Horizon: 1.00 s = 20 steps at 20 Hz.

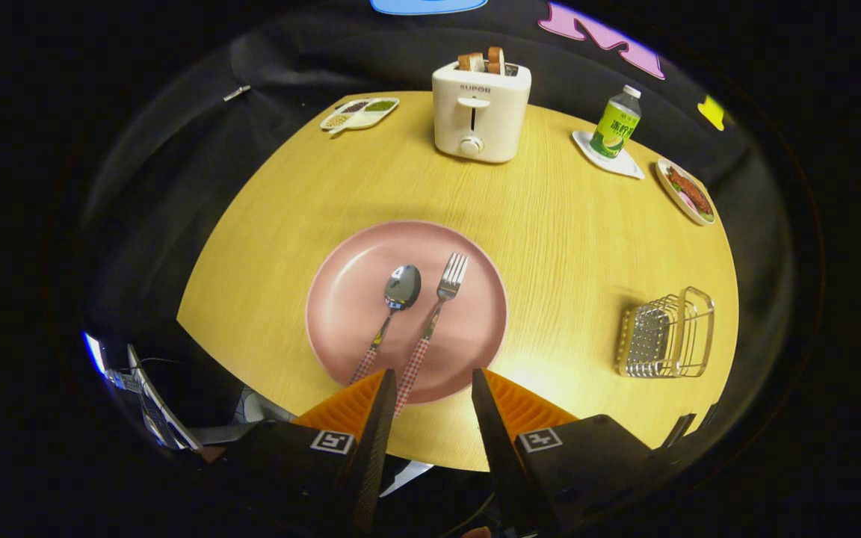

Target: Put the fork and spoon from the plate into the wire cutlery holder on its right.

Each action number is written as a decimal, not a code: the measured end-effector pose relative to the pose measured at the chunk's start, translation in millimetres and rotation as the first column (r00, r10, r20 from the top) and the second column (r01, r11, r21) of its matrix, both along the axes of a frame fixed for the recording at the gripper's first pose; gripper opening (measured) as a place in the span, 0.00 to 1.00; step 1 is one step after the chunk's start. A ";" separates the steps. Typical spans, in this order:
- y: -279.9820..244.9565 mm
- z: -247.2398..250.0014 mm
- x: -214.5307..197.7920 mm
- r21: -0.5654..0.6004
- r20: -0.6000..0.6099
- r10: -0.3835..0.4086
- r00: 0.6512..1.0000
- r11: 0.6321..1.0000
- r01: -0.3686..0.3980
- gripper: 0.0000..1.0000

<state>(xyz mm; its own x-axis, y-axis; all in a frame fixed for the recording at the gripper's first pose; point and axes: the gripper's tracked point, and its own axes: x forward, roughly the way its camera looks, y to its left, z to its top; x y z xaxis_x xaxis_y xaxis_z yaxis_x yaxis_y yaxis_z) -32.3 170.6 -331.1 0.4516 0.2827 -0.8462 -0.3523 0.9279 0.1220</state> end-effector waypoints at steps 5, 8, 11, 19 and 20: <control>10.4 -35.7 6.3 -0.061 -0.036 0.022 0.999 0.998 -0.024 0.66; 14.7 -53.8 8.5 -0.091 -0.065 0.019 0.998 0.996 -0.025 0.66; 17.3 -66.1 10.6 -0.108 -0.092 -0.002 0.996 0.994 -0.008 0.52; 11.1 -58.6 15.6 -0.069 -0.112 -0.070 0.991 0.996 0.062 0.13; 11.4 -55.7 15.4 -0.055 -0.112 -0.075 0.991 0.996 0.069 0.13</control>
